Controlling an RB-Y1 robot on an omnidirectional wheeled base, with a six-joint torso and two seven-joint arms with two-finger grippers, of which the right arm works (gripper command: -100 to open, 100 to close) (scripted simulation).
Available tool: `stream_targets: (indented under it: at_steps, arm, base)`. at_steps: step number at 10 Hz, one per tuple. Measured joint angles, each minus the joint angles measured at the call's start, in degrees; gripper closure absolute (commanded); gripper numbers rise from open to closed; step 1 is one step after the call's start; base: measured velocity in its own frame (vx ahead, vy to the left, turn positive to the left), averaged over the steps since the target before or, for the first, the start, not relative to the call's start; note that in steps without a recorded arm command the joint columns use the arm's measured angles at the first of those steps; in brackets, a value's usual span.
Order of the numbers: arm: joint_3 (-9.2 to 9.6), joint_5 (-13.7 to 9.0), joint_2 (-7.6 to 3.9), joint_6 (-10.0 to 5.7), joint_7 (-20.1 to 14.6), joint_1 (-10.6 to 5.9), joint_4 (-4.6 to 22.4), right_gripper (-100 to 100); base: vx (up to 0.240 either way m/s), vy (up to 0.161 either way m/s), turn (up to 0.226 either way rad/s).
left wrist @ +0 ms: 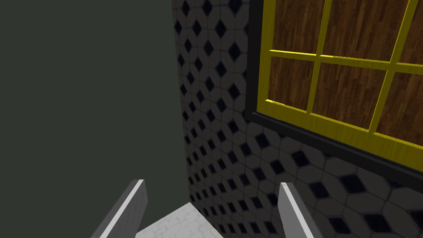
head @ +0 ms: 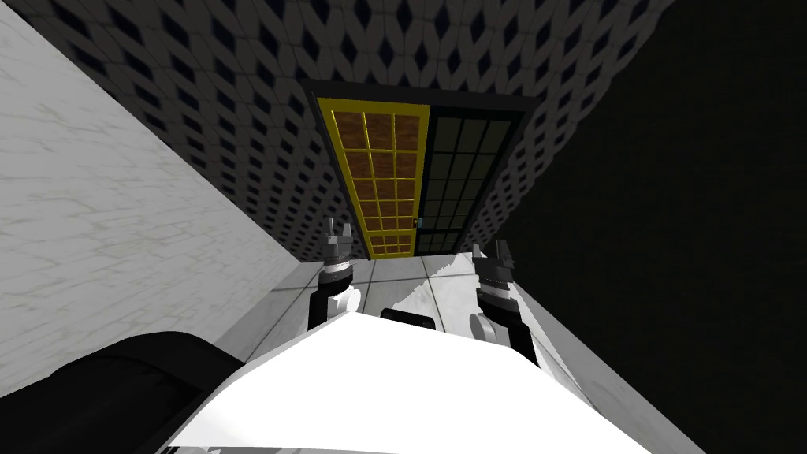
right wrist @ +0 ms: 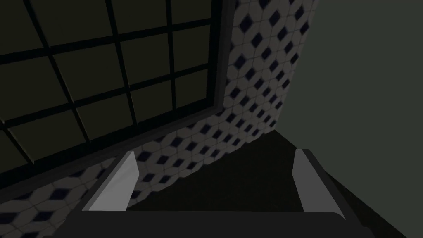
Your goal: Pull the door open
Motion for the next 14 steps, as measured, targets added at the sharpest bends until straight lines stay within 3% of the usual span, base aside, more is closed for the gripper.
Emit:
stream_targets:
  at_steps: [5,9,14]
  arm:
    - [1.40,-3.6,-1.36,-2.15,-5.8,-0.65,5.5,-100]
    - [2.38,-6.9,-2.33,-3.53,-10.8,-2.55,11.1,-100]
    - [4.19,-11.1,-3.60,-6.00,-17.6,-3.55,17.6,-100]
  base:
    - [0.097,-0.007,0.092]
    - [0.099,-0.005,0.109]
    - [0.101,-0.017,0.111]
